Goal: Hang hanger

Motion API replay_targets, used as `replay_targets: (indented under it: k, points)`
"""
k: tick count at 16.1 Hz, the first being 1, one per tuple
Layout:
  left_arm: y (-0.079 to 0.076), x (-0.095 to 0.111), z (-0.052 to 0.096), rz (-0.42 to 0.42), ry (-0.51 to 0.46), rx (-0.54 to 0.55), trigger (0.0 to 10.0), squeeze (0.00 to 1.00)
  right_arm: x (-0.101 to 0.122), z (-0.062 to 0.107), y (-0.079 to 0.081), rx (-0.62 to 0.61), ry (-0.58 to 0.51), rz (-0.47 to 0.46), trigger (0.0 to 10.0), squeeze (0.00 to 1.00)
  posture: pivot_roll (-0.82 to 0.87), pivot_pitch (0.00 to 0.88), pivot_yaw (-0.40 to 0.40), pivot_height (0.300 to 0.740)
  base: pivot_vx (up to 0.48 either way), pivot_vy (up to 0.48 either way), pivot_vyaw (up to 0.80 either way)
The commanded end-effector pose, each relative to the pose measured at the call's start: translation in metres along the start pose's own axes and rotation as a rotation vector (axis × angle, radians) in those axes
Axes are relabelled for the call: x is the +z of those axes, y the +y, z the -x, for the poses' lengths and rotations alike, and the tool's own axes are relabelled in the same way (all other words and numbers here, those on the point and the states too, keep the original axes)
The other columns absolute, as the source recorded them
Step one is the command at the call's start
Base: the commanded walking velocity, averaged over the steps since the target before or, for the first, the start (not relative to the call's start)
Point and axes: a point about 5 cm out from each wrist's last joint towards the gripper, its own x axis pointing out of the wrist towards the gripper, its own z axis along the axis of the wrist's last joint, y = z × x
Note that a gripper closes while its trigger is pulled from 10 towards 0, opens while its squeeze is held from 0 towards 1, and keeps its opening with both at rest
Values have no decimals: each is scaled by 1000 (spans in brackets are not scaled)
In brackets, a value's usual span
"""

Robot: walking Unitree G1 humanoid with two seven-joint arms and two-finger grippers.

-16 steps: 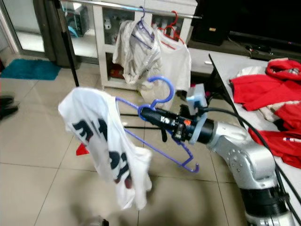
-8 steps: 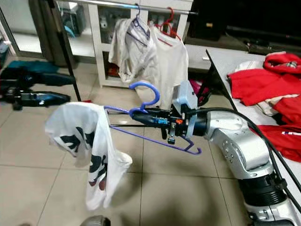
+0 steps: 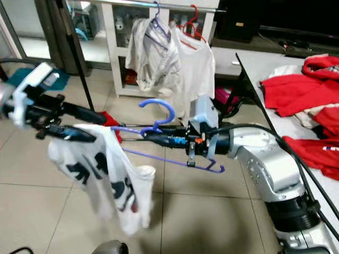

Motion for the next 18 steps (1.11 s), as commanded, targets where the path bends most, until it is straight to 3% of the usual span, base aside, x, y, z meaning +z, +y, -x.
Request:
replay_targets:
  k: [1,14,18]
  points:
    - [4,2,-4,-37,37,-5,0,0,14,-3,1,33,-25,74,10000,0,24,0,-1,740,0,0,0]
    - [15,-3,-13,-142,149,-27,0,0,16,-6,2,49,-32,83,10000,0,16,0,1,740,0,0,0]
    - [12,0,-15,-126,103,-42,0,0,16,-5,1,45,-35,65,10000,0,15,0,0,740,0,0,0]
